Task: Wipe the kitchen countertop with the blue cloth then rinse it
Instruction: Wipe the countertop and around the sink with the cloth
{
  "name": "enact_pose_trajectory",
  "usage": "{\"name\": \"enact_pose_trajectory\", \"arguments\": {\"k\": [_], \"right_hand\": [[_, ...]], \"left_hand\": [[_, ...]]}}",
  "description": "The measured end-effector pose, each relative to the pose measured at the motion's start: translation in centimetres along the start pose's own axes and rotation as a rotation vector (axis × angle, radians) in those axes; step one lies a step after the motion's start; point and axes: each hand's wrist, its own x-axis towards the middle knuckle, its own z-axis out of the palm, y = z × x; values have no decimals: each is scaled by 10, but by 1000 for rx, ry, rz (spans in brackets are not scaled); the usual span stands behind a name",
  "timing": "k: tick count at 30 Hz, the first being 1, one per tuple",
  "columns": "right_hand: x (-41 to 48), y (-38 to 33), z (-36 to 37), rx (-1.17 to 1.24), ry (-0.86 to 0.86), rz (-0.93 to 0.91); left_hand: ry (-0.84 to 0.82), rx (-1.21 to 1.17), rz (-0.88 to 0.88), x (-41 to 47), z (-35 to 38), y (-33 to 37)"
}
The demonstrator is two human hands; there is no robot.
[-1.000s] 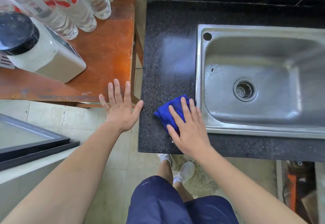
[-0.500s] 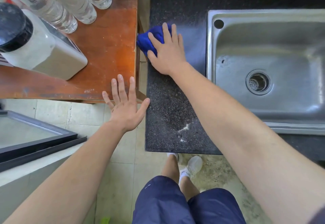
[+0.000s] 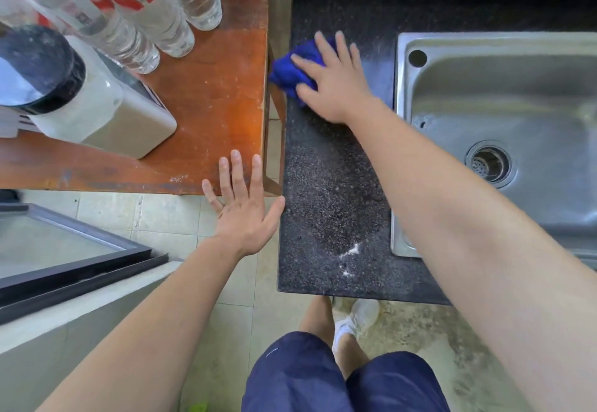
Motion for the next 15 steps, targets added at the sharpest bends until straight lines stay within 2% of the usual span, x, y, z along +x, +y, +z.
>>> {"name": "enact_pose_trajectory", "arguments": {"k": [2,4,7,9,12,15], "right_hand": [[11,-10,0,23,9,105],[-11,-19,12,39,42,93],[-96,-22,47,101,111,23],[-168,-22,68,135,148,89],[-264,-31,90,145,118,163],[-304,-37,102,126,61,119]], "left_hand": [[-1,1,-2,-1,-1,0],[6,-2,-10,0,-1,1],[26,-4,-15,0,1,1],[43,2,-20,0,2,1],[53,7,-25,0,4,1],[51,14,-23,1,4,0]]}}
